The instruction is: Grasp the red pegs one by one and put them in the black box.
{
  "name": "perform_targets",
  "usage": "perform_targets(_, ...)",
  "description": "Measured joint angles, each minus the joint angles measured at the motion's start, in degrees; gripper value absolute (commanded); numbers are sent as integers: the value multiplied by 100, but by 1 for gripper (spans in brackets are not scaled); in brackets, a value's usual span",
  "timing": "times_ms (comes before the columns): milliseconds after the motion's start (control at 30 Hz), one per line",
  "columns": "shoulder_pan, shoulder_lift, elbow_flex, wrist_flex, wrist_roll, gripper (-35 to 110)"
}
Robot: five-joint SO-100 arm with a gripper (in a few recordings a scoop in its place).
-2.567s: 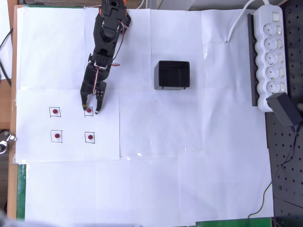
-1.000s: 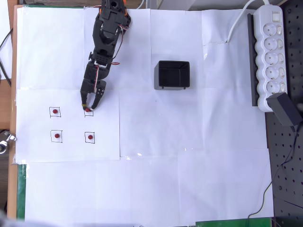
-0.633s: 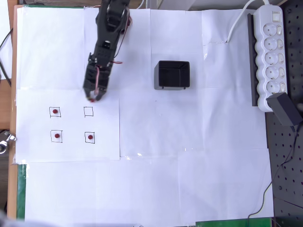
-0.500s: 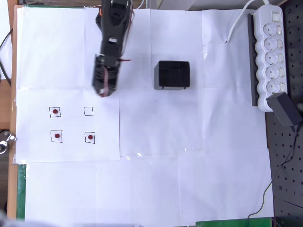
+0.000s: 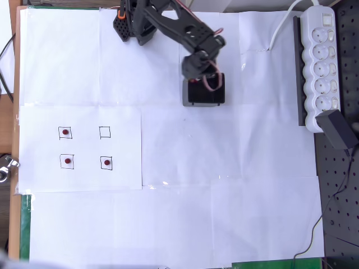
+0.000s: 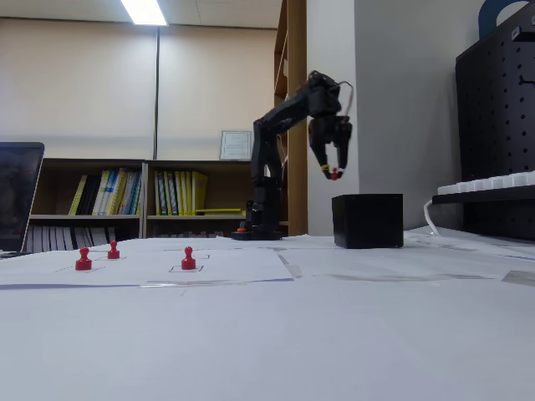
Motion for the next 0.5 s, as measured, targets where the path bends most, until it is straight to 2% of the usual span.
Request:
perform_targets(200,-26,1336,0,-1055,158,3)
perform_targets(500,-97,1934,404,-861,158,19)
